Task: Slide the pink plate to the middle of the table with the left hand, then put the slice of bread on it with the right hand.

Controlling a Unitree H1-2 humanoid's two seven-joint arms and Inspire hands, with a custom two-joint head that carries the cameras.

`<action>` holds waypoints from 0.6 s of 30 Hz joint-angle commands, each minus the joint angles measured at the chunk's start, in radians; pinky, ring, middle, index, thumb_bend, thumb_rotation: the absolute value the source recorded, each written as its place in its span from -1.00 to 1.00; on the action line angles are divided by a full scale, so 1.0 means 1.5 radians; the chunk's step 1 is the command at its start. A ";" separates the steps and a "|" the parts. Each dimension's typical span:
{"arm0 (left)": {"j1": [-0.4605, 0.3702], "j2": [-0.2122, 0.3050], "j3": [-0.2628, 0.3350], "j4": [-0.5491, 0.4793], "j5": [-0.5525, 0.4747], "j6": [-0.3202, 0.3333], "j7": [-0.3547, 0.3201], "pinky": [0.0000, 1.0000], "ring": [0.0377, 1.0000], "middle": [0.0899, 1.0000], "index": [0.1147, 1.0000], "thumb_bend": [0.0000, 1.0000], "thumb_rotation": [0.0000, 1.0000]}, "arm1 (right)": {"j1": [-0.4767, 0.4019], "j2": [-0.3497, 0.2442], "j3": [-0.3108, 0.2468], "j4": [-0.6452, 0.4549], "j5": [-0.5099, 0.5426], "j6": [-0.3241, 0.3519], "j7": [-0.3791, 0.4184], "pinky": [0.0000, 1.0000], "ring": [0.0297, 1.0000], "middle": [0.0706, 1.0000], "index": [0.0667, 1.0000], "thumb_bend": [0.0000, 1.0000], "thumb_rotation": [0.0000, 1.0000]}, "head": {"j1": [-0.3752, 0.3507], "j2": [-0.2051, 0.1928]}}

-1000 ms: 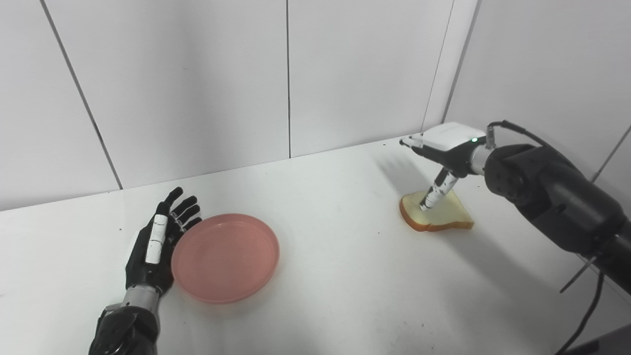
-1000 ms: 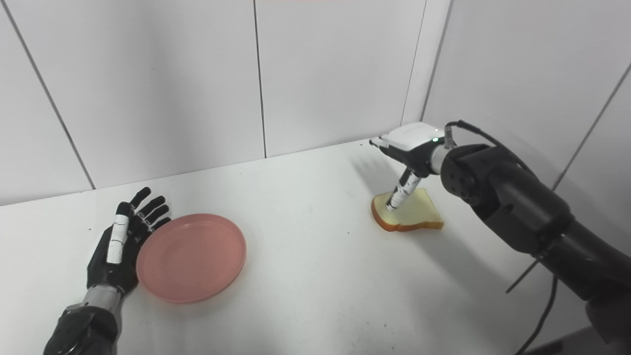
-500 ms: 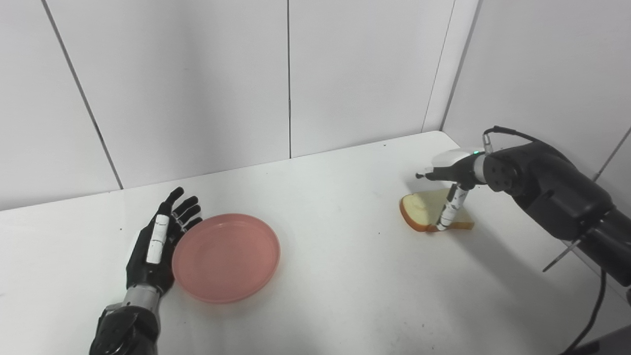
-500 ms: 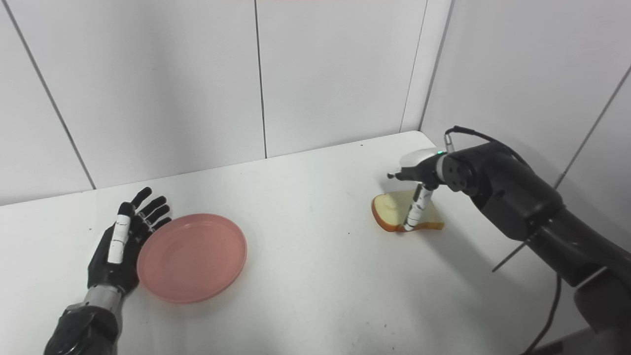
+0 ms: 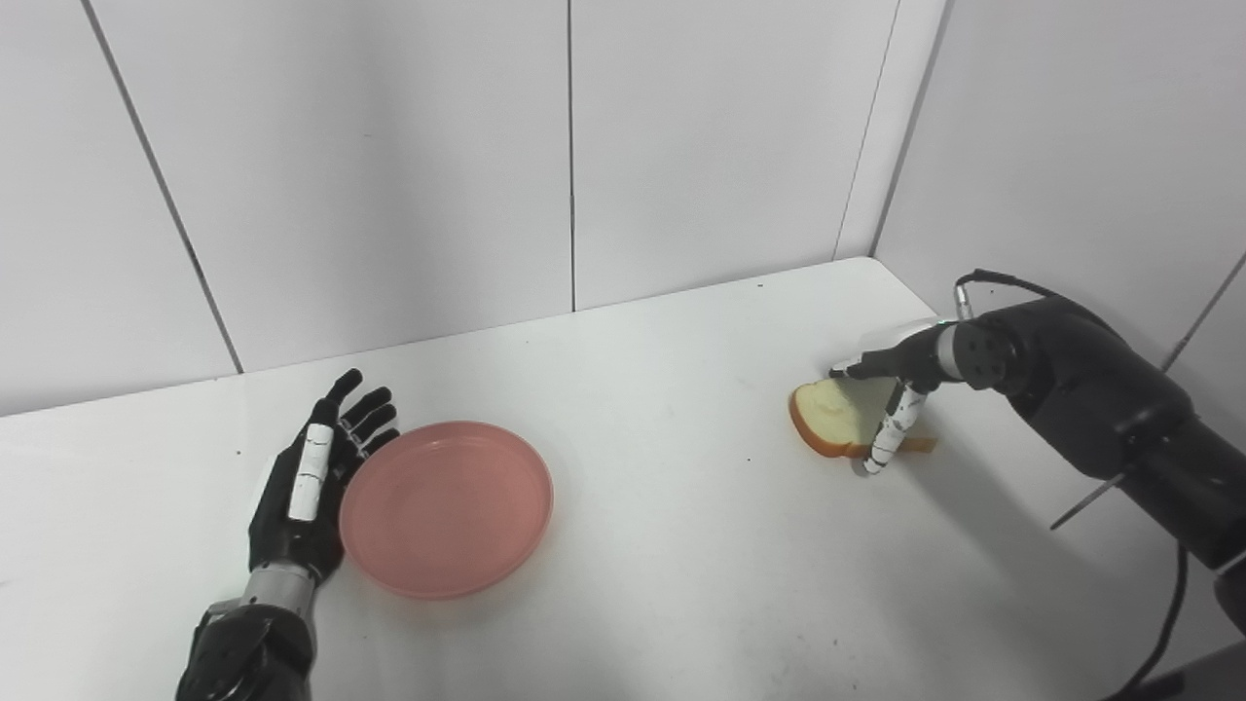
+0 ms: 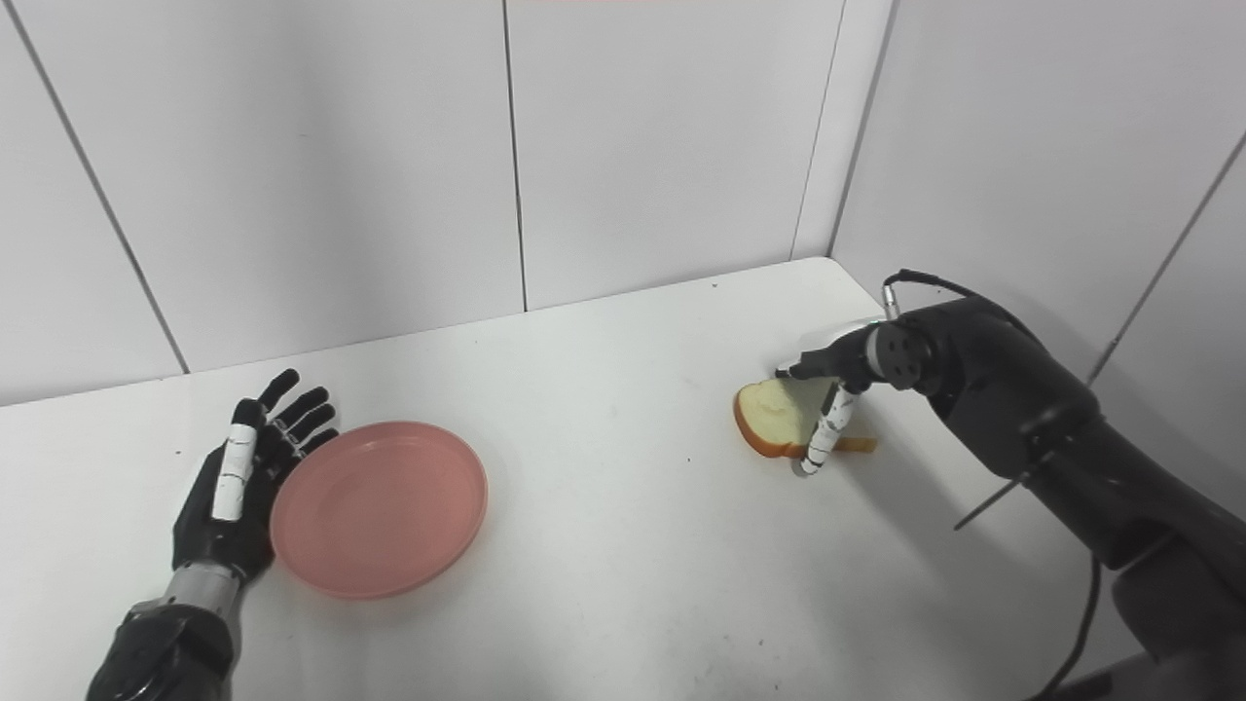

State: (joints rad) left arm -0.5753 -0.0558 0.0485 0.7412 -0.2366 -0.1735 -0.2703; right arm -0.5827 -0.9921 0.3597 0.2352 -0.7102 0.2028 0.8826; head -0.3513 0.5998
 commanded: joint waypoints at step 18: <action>0.052 -0.010 -0.005 0.017 0.003 0.047 0.004 0.61 0.65 0.57 0.69 0.88 0.46 | 0.036 0.011 -0.037 0.016 -0.003 -0.083 -0.177 0.29 0.25 0.31 0.33 0.91 -0.59 | 0.003 0.003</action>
State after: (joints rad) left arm -0.5657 -0.0595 0.0458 0.7229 -0.2368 -0.1620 -0.2705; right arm -0.5274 -0.9600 0.3194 0.2619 -0.7198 0.1060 0.6266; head -0.3482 0.6059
